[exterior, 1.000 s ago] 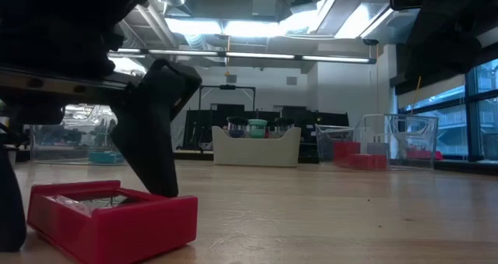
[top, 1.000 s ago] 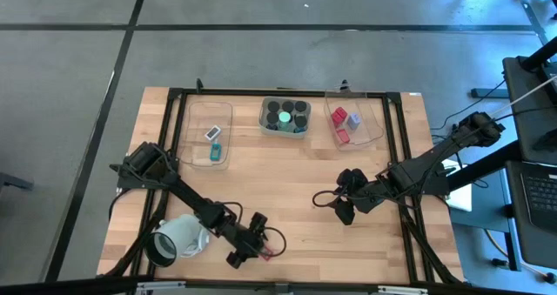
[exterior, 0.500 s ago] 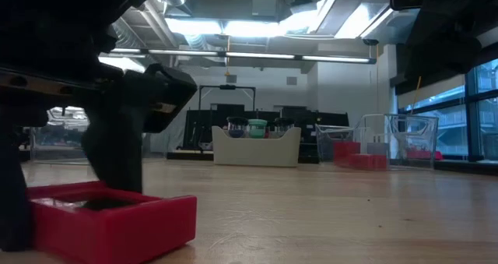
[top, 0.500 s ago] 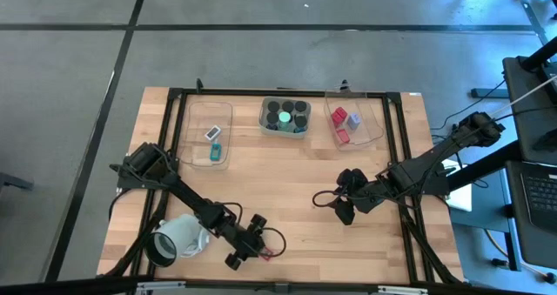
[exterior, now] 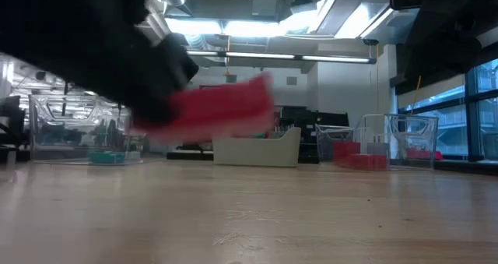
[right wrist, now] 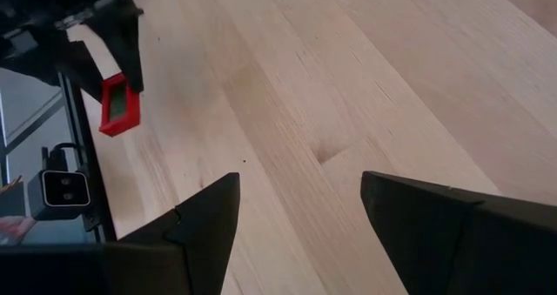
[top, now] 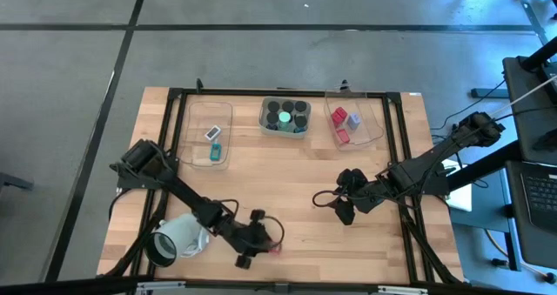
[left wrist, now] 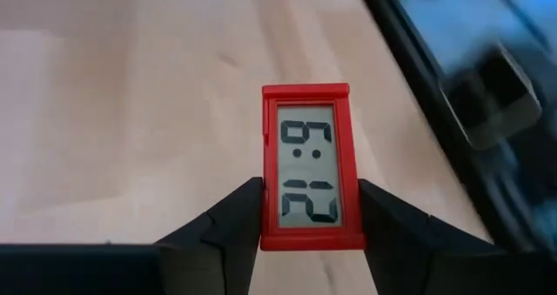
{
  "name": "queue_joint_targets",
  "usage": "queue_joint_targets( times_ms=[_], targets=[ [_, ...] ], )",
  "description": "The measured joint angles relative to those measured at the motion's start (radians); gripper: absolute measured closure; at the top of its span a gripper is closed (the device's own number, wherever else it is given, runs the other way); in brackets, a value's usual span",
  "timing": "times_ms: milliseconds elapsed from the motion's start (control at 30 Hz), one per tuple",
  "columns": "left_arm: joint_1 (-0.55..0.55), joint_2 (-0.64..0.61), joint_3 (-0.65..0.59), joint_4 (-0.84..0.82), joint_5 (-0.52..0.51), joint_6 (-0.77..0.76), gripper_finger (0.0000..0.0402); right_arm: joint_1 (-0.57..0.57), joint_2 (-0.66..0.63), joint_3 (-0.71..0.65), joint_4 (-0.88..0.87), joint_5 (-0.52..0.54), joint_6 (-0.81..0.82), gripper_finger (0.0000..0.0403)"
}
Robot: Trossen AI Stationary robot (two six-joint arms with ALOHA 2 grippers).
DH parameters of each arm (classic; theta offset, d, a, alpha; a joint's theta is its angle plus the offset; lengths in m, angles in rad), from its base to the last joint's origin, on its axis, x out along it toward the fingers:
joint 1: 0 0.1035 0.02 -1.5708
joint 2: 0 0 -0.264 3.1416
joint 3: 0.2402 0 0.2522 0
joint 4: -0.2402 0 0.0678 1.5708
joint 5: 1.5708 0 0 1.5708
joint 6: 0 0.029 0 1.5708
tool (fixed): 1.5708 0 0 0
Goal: Pick & Place Office items
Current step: Put the red digital timer into the left transparent bin
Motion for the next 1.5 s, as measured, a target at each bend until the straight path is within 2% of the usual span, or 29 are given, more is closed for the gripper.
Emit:
queue_joint_targets(
  times_ms=[167,333,433,600,767,867,967,1067,1167,1500],
  targets=[
    [0.028,-0.066,0.0,0.023,-0.142,-0.154,0.0243,0.0,0.0,0.0,0.006,-0.001,0.0,0.0158],
    [0.064,-0.176,0.001,-0.08,-0.333,-0.172,0.0248,0.0,0.0,0.0,0.006,-0.001,0.0,0.0158],
    [0.085,-0.273,0.002,-0.214,-0.457,-0.179,0.0239,0.0,0.0,0.0,0.007,-0.001,0.0,0.0158],
    [0.126,-0.456,0.002,-0.475,-0.618,-0.28,0.0236,0.0,0.0,0.0,0.011,-0.001,0.0,0.0158],
    [0.183,-0.6,0.002,-0.796,-0.728,-0.472,0.0247,0.0,0.0,0.0,0.014,-0.001,0.0,0.0158],
    [0.236,-0.649,0.002,-1.012,-0.73,-0.625,0.0242,0.0,0.0,0.0,0.014,-0.001,0.0,0.0158],
    [0.299,-0.665,0.002,-1.228,-0.686,-0.783,0.0236,0.0,0.0,0.0,0.014,-0.001,0.0,0.0158],
    [0.361,-0.664,-0.021,-1.371,-0.66,-0.913,0.0239,0.0,0.0,0.0,0.015,-0.001,0.0,0.0158],
    [0.422,-0.66,-0.078,-1.39,-0.609,-0.956,0.0245,0.0,0.0,0.0,0.015,-0.001,0.0,0.0158],
    [0.565,-0.661,-0.297,-1.325,-0.444,-0.954,0.024,0.0,0.0,0.0,0.022,-0.001,0.0,0.0158]
  ],
)
